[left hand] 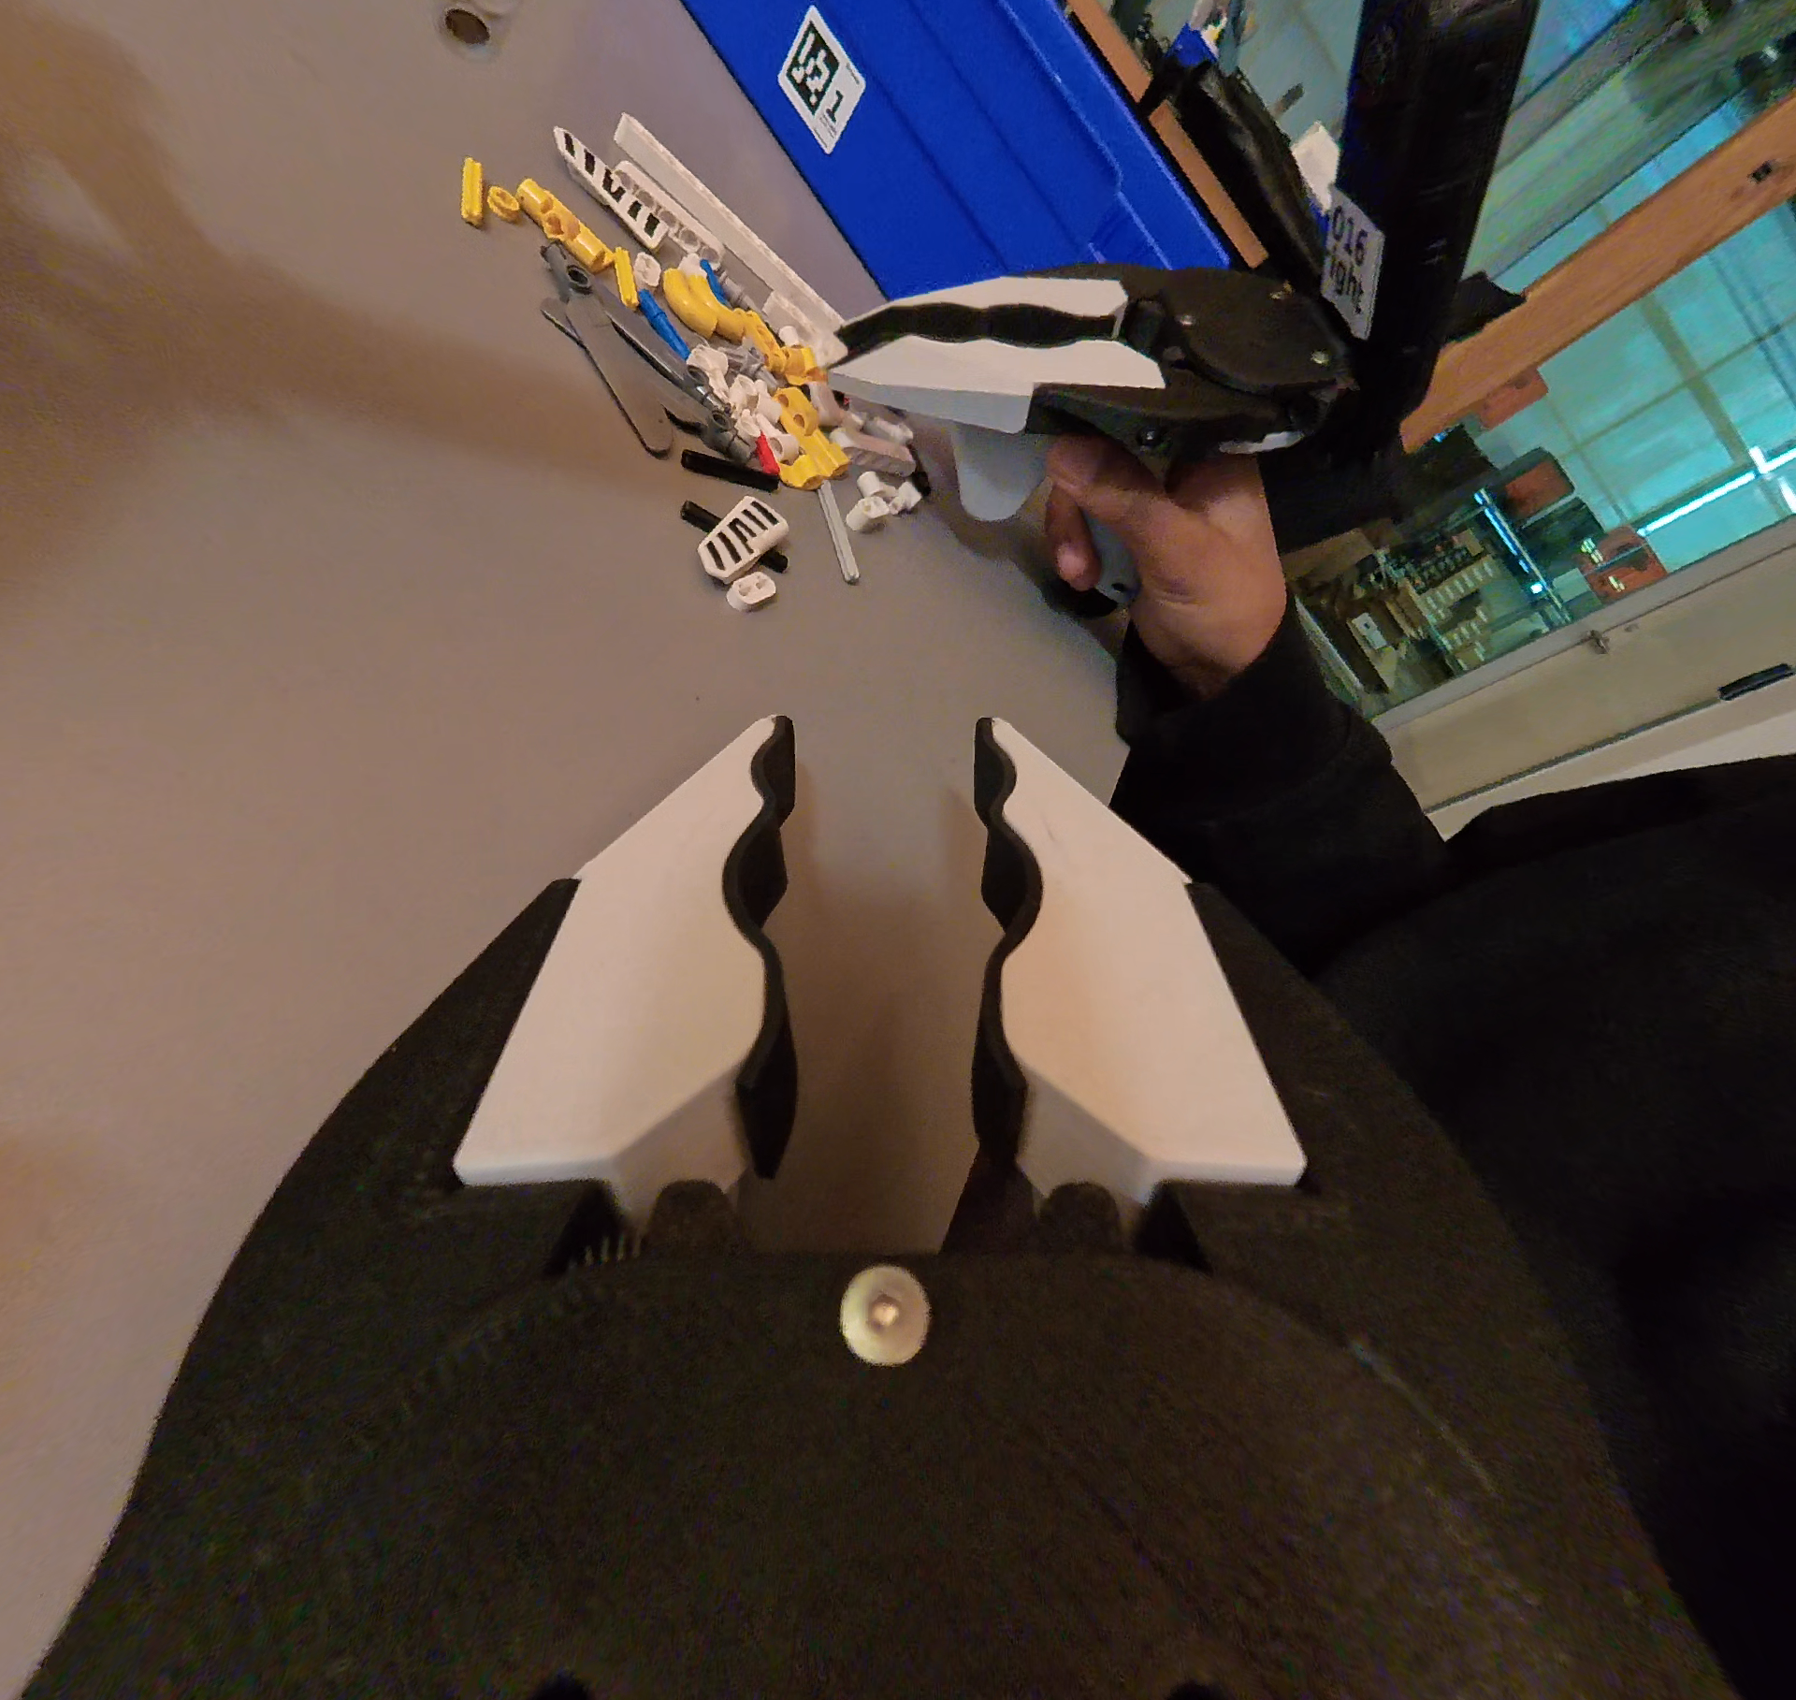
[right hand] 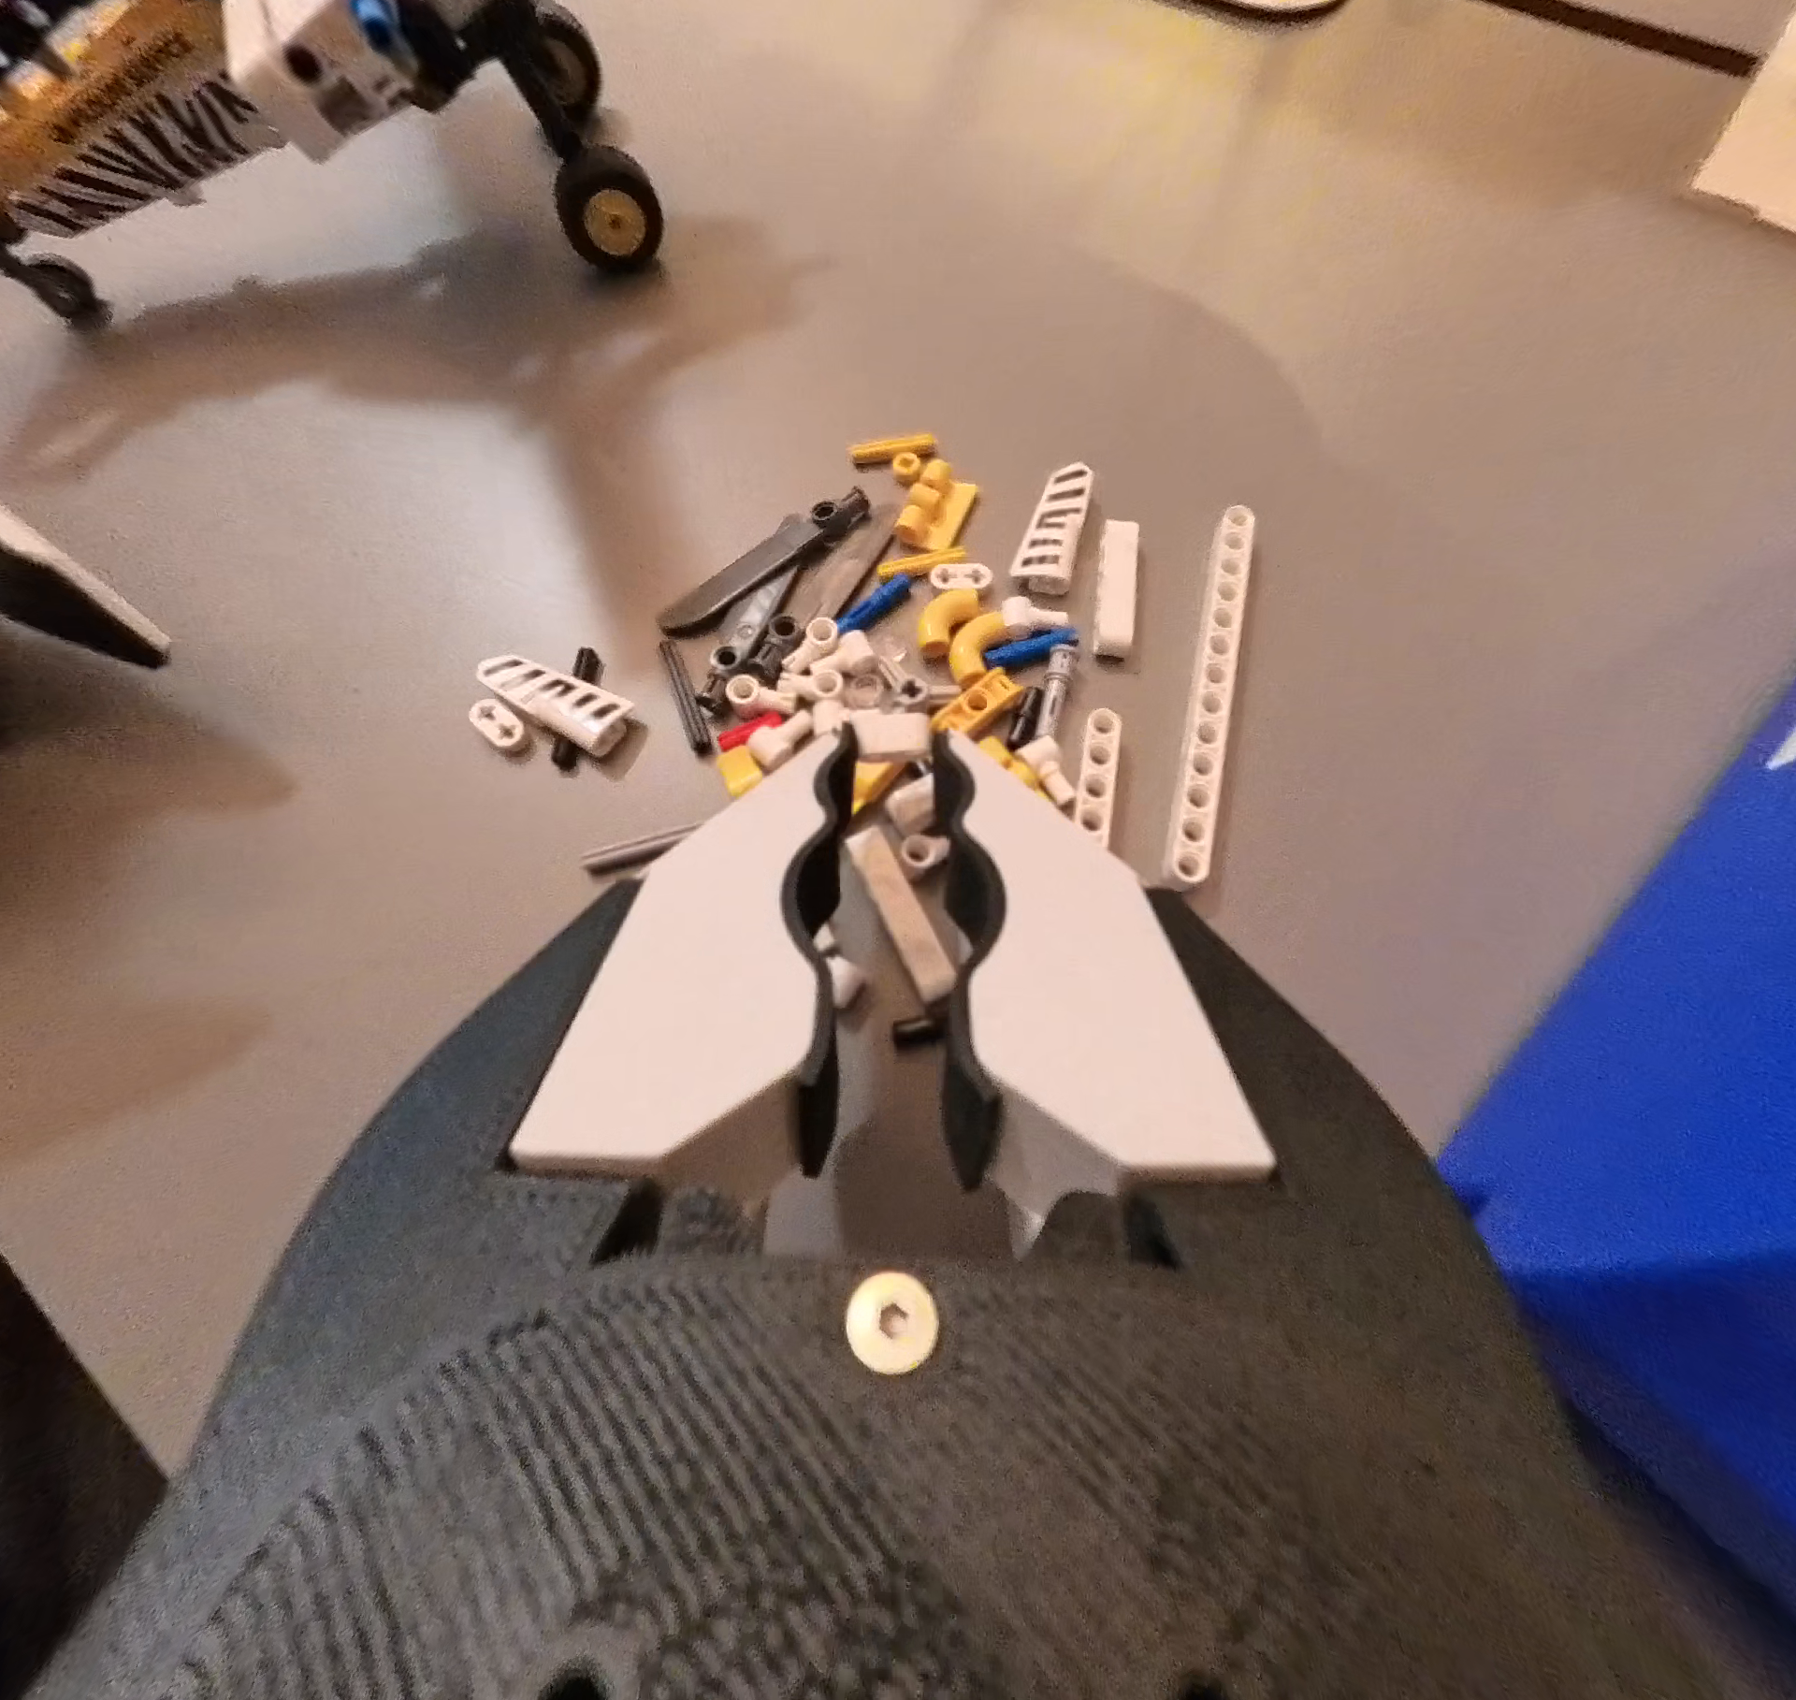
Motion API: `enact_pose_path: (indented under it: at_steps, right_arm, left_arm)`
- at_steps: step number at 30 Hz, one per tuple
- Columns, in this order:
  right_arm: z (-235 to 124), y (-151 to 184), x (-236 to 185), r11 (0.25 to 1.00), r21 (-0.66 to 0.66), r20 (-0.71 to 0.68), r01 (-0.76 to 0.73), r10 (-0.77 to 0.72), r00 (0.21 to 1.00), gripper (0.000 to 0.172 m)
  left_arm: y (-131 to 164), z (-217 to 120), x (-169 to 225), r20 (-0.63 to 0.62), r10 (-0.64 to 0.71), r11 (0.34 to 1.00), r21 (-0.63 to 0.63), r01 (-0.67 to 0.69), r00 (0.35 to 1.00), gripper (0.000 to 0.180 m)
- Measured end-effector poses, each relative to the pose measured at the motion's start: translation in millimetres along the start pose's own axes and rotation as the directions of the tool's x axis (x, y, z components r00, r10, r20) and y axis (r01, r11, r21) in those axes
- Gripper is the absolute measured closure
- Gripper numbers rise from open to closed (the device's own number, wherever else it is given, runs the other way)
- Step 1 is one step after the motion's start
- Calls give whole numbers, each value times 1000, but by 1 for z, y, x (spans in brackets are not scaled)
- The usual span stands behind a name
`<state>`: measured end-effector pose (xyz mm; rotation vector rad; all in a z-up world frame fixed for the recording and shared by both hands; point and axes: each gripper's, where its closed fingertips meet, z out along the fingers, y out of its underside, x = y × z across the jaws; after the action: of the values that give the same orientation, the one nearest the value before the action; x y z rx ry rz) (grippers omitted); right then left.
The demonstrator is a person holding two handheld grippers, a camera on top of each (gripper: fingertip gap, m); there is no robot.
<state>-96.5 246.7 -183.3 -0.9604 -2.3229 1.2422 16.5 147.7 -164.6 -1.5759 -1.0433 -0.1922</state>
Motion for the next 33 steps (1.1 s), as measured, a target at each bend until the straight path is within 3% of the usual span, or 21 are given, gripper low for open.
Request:
enact_pose_path:
  at_steps: [8, 13, 15, 17, 21, 25, 29, 31, 33]
  right_arm:
    - [0, 0, -1, 999, 0, -6, 33, -33, 999, 149]
    - [-7, -10, -1, 996, 77, 7, 36, -36, 999, 145]
    - [-11, -15, -1, 993, 117, 4, 34, -35, 999, 140]
    - [-17, -25, 2, 981, 187, -46, 51, -43, 998, 123]
    - [-32, -56, -26, 930, 349, -53, 111, -99, 994, 117]
    - [-18, -71, -97, 893, 414, 66, 178, -225, 972, 121]
    - [10, -80, -156, 851, 418, 83, 318, -385, 919, 129]
    - [23, -88, -189, 830, 427, 129, 358, -447, 885, 130]
    - [38, -97, -212, 807, 424, 136, 411, -505, 852, 130]
  left_arm:
    - [-1, 0, 0, 1, -1, 1000, 6, 1, 1000, 146]
    - [-2, 0, 0, 3, -1, 1000, 17, 1, 1000, 146]
    - [-2, 0, 0, 3, 1, 1000, 20, -1, 1000, 147]
    - [0, 1, 1, 2, 2, 1000, 14, -2, 1000, 147]
    - [-2, -7, 17, -20, 78, 994, 81, -76, 997, 152]
    - [-26, -55, 14, 67, 98, 951, 286, -113, 993, 159]
    - [-67, -153, 3, 177, 61, 777, 610, -158, 982, 168]
    - [-76, -192, -17, 307, 29, 700, 673, -239, 951, 168]
    - [-80, -207, -41, 406, -4, 717, 638, -281, 914, 158]
